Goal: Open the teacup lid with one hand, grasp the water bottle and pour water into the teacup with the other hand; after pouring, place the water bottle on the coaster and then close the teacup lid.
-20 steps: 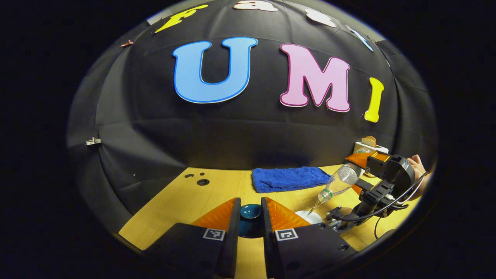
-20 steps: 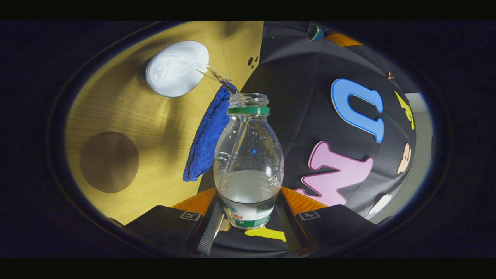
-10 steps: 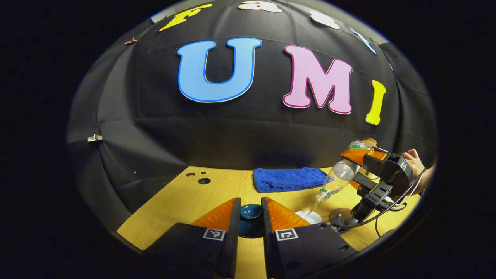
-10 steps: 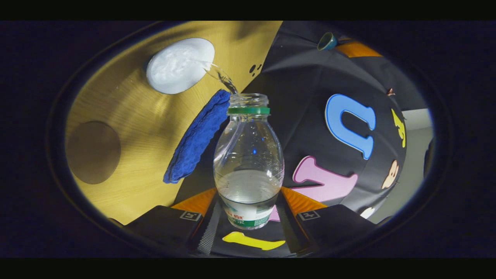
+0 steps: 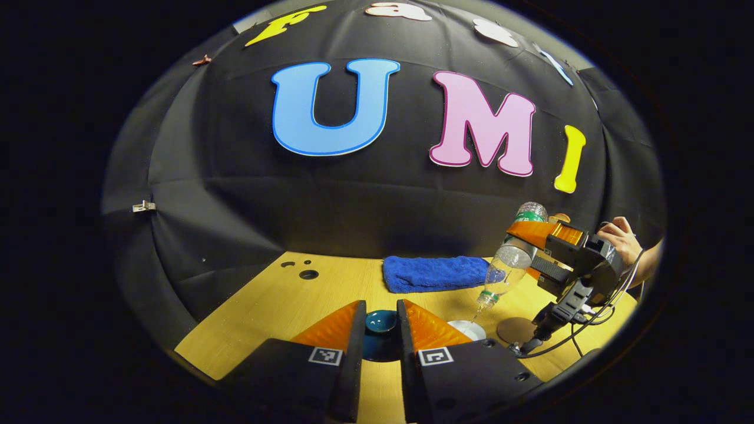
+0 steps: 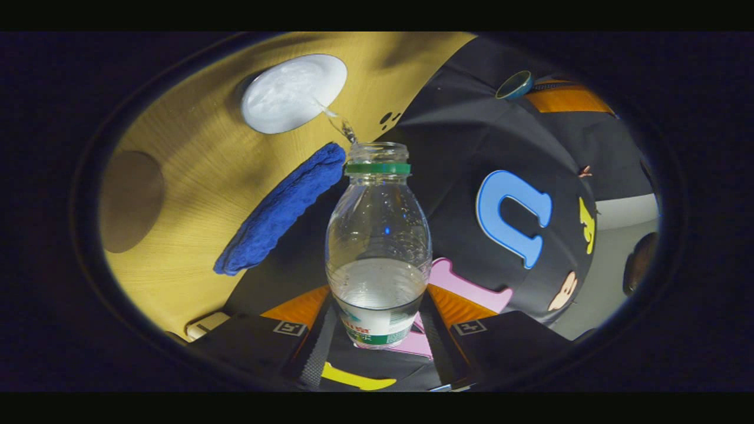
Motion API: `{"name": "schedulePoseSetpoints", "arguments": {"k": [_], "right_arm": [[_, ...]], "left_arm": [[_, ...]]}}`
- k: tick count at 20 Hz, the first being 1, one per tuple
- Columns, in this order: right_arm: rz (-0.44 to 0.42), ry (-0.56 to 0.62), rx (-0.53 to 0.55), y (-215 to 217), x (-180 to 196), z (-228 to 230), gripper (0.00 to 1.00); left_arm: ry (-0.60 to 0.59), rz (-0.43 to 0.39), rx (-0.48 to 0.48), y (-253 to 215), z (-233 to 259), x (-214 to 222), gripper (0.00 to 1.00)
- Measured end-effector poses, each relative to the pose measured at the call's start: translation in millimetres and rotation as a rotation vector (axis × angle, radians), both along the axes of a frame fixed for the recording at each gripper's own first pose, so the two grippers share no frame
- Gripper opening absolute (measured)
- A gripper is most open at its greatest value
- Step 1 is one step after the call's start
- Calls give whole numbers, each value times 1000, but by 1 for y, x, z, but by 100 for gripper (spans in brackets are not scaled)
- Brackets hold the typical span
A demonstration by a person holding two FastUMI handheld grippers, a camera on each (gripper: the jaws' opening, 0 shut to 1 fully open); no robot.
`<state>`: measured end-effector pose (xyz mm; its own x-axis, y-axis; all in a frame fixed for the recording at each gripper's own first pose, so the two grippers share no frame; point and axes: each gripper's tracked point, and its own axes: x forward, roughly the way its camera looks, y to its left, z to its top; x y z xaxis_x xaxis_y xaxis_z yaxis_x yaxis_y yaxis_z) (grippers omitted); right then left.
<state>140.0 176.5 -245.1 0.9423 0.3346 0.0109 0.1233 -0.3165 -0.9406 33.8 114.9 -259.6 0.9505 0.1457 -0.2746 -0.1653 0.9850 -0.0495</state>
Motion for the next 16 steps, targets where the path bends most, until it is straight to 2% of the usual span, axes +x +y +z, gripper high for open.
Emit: {"name": "schedulePoseSetpoints", "arguments": {"k": [2, 3, 4, 13, 14, 16], "right_arm": [[20, -12, -9, 2, 0, 1, 75], [27, -16, -15, 4, 0, 1, 71], [31, -18, -19, 4, 1, 3, 75], [51, -27, -32, 7, 3, 6, 75], [53, -27, -31, 7, 3, 6, 72], [52, -27, -32, 7, 3, 6, 75]], "left_arm": [[-3, 1, -2, 0, 1, 0, 36], [-3, 0, -3, -1, 1, -1, 36], [-5, -1, -2, -1, 2, -1, 33], [-7, 7, -10, 0, 0, -3, 33], [-5, 7, -10, 0, -1, -3, 33], [-3, 8, -11, 1, -1, -3, 32]]}}
